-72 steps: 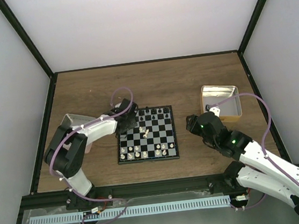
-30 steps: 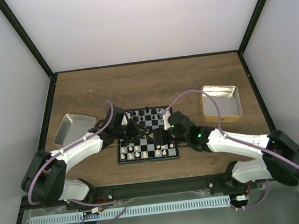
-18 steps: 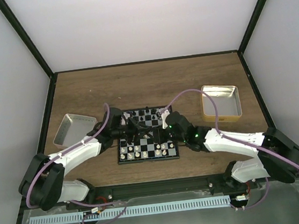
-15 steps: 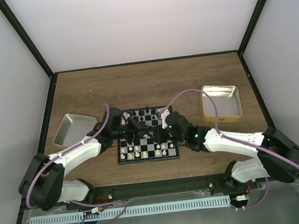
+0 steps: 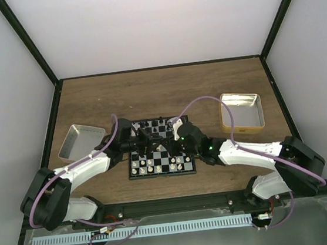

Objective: Set up the chess pieces on the board
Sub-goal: Place the chess piece on the chessboard.

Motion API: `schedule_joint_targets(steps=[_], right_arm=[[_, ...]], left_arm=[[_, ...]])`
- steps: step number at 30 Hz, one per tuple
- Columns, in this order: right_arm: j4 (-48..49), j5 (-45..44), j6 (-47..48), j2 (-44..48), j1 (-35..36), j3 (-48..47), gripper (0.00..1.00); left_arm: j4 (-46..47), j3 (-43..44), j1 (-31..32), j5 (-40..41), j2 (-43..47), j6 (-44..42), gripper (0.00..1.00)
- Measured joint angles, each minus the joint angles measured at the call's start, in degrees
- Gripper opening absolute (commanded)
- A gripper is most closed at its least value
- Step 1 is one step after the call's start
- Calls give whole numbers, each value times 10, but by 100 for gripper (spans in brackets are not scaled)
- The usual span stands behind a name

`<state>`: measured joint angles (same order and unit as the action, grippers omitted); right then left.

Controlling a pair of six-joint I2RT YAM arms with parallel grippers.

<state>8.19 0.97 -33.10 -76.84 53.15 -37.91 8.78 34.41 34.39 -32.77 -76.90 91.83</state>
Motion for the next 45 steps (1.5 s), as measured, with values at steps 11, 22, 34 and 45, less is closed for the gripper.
schedule_joint_targets(steps=[11,22,34,45], right_arm=[[2,-12,27,-7,1,-9,1],[-111,-33,5,73,1,-10,1],[-423,-41,-37,110,1,-85,1],[-538,-13,-60,51,1,-111,1]], left_arm=[[12,0,-3,7,0,9,34],[-42,13,-7,22,7,-90,58],[-237,116,-23,174,70,-373,59],[-355,157,-24,354,180,-613,62]])
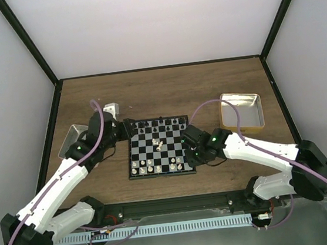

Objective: Set up the chess pieces on the board
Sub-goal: Place the chess piece on the chessboard.

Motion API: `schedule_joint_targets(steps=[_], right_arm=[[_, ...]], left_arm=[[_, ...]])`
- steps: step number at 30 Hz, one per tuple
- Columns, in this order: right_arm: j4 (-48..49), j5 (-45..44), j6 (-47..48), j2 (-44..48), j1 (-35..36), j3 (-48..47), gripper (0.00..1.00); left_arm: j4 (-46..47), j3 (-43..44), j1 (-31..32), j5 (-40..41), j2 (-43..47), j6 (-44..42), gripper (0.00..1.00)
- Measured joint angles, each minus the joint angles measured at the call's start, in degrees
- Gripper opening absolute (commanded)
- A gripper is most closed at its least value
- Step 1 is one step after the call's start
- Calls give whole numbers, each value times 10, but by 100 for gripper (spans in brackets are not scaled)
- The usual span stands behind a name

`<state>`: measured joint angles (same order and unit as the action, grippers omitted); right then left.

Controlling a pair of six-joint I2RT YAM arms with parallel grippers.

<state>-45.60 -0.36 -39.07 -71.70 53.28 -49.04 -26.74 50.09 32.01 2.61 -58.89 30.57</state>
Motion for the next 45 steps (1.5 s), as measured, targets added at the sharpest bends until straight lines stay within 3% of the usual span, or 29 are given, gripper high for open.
schedule_joint_targets(steps=[8,22,45], right_arm=[[-32,1,-19,-87,3,-34,1],[-27,24,-26,-159,18,-55,2],[-45,19,-48,-159,19,-71,30]], left_arm=[[-2,-42,0,68,59,-62,64],[0,-52,0,92,63,-85,65],[-3,-52,0,103,55,-85,65]])
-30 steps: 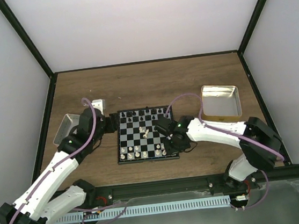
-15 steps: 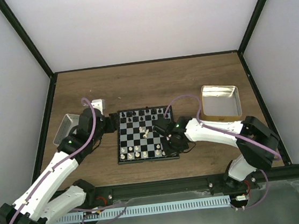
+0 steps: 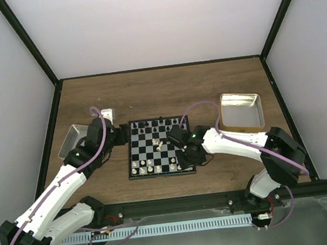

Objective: Set up the chess pieces on the board
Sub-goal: Place the chess piece on the chessboard, then pick up the chess piece from the chessboard.

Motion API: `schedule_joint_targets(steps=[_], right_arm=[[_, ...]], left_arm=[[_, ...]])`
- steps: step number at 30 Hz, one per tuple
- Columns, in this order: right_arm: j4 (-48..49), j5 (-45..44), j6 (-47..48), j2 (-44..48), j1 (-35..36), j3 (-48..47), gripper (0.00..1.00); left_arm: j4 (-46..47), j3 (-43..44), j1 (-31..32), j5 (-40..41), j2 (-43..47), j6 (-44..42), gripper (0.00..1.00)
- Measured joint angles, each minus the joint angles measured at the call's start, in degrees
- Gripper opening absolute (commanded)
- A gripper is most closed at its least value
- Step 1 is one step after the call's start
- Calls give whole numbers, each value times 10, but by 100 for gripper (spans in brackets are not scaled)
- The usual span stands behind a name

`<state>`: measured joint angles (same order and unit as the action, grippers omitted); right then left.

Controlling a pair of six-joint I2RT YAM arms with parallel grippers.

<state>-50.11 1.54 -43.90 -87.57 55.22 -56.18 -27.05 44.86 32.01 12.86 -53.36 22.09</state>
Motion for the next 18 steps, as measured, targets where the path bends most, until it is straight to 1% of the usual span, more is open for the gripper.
schedule_joint_targets(steps=[7,9,14,18], right_arm=[[-1,-28,-4,17,0,-33,31],[7,-38,-4,19,0,-46,33],[64,-60,-10,15,0,-84,36],[118,-75,-10,-27,0,-121,37]], left_arm=[[-2,0,0,2,0,1,65],[-2,0,0,2,0,3,65],[0,-8,0,-15,1,20,65],[-4,-19,0,-29,2,35,65]])
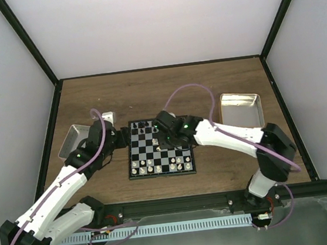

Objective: Set up the chess pieces on the board
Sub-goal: Pick up the chess piece from the chessboard.

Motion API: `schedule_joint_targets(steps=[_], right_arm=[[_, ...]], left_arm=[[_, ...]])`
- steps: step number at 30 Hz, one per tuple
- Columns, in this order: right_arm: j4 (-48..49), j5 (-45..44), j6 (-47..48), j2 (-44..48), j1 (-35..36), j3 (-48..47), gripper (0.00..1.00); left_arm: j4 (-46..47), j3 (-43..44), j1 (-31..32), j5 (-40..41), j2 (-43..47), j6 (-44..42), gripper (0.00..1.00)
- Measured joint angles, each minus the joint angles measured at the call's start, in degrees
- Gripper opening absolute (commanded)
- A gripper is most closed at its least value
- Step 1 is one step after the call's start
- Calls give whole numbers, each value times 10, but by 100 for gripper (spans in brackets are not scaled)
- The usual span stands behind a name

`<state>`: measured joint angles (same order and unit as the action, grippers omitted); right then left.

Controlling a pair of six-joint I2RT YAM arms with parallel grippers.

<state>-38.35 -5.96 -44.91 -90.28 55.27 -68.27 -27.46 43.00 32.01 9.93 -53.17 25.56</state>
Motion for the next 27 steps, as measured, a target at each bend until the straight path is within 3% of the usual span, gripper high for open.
schedule_joint_targets(steps=[7,11,16,27], right_arm=[[36,-15,-2,-123,0,-74,44],[37,-20,-2,-163,0,-83,46],[34,-22,0,-176,0,-83,47],[27,-27,5,-188,4,-83,43]], left_arm=[[-7,-1,0,-9,23,15,65],[-28,0,0,38,31,28,67],[-52,8,0,96,48,32,68],[-52,9,0,122,65,39,69]])
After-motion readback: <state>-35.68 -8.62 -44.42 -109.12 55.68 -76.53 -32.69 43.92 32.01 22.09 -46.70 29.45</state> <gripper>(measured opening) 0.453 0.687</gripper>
